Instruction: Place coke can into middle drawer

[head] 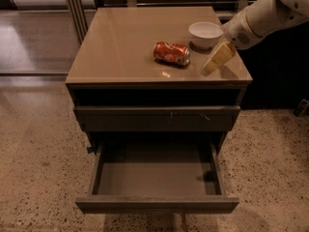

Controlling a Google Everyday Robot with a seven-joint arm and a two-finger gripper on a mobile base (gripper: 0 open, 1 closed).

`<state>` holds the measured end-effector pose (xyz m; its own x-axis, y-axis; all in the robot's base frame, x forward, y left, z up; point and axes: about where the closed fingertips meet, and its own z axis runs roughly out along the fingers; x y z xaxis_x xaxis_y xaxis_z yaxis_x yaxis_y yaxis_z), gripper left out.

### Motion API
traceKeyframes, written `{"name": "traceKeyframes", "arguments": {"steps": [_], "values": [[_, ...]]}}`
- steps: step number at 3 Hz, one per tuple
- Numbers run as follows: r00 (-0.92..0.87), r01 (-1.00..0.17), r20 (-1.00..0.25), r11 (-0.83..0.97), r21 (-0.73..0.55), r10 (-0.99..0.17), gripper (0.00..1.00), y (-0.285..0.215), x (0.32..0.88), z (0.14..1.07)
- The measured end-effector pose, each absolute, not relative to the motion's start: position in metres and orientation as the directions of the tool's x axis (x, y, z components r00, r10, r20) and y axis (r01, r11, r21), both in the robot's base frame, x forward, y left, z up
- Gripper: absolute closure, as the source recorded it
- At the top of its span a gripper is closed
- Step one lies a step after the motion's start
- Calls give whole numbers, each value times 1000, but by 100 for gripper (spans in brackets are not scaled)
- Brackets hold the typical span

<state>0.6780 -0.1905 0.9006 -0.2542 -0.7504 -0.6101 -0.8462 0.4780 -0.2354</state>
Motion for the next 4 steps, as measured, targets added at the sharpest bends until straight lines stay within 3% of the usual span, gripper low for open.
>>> {"name": "traceKeyframes", "arguments": {"steps": [2, 4], "values": [[-220, -873, -600, 430, -232, -769, 0, -171, 703, 894], [-228, -886, -662, 434, -163, -714, 0, -142, 726, 873]]}}
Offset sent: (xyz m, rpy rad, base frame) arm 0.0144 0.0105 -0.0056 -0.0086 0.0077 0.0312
